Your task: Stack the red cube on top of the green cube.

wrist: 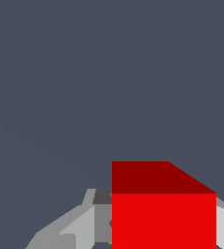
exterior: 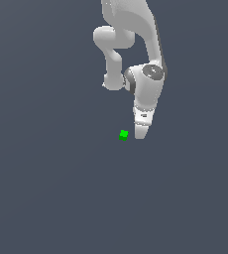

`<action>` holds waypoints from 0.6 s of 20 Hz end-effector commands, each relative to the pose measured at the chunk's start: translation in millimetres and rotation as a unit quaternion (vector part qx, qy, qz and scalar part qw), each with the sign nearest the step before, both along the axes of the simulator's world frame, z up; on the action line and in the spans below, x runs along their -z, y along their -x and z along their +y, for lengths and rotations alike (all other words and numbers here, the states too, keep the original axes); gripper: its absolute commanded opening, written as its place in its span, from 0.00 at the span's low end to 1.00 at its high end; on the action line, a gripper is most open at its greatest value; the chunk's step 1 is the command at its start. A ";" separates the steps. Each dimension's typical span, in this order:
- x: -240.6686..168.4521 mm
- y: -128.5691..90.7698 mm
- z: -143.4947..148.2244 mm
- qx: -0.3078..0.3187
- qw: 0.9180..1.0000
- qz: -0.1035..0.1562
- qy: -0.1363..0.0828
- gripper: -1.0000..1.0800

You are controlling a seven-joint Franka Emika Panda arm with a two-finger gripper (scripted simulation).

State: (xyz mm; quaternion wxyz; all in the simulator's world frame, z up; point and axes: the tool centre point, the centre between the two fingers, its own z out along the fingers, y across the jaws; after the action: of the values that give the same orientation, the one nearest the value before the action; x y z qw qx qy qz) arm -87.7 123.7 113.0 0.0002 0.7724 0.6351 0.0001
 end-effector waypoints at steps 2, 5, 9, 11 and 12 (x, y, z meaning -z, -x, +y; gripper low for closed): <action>-6.6 -0.3 0.1 0.000 1.000 0.000 0.000 0.00; -5.2 -0.3 -0.3 0.000 1.000 0.000 0.000 0.00; -0.1 1.8 -6.7 0.000 1.000 0.000 0.000 0.00; 5.3 3.7 -13.4 0.000 1.000 0.000 0.000 0.00; 8.7 4.8 -17.7 0.000 1.000 0.000 0.000 0.00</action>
State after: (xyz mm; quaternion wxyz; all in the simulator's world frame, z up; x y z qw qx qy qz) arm -91.1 111.9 108.6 -0.0001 0.7722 0.6353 0.0003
